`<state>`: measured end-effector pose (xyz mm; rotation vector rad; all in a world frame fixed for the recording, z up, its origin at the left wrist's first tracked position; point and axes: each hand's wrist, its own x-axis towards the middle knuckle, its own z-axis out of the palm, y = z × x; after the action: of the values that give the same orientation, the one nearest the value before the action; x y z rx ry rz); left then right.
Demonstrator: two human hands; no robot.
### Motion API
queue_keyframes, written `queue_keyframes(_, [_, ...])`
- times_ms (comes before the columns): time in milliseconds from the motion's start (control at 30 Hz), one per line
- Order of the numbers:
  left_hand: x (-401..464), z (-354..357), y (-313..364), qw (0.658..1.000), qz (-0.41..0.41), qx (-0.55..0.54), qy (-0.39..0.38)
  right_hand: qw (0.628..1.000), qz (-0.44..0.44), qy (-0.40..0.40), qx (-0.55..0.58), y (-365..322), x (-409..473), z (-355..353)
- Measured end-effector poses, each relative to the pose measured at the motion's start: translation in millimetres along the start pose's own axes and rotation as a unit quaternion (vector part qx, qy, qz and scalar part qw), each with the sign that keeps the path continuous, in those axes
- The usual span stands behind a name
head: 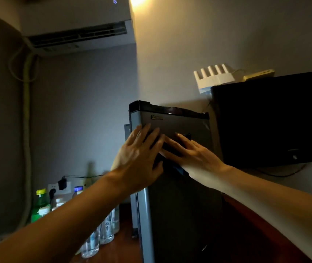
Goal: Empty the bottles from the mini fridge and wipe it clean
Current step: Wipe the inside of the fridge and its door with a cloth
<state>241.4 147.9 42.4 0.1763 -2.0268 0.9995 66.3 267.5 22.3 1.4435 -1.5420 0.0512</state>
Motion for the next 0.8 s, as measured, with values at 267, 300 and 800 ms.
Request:
queue_keyframes(267, [-2.7,43.7,-3.2,0.986,-0.079,0.081,-0.125,0.996,0.033,-0.068,0.038,7.5,25.0,34.5])
queue_keyframes(300, [-3.3,51.7,-4.9,0.984,-0.087,0.078,-0.137,0.996,0.042,-0.072,0.041,7.2,27.4,38.1])
queue_keyframes(800, [6.9,180.0,-14.0,0.970,-0.150,-0.071,-0.178,0.988,0.089,-0.103,0.074,16.8,74.1,115.1])
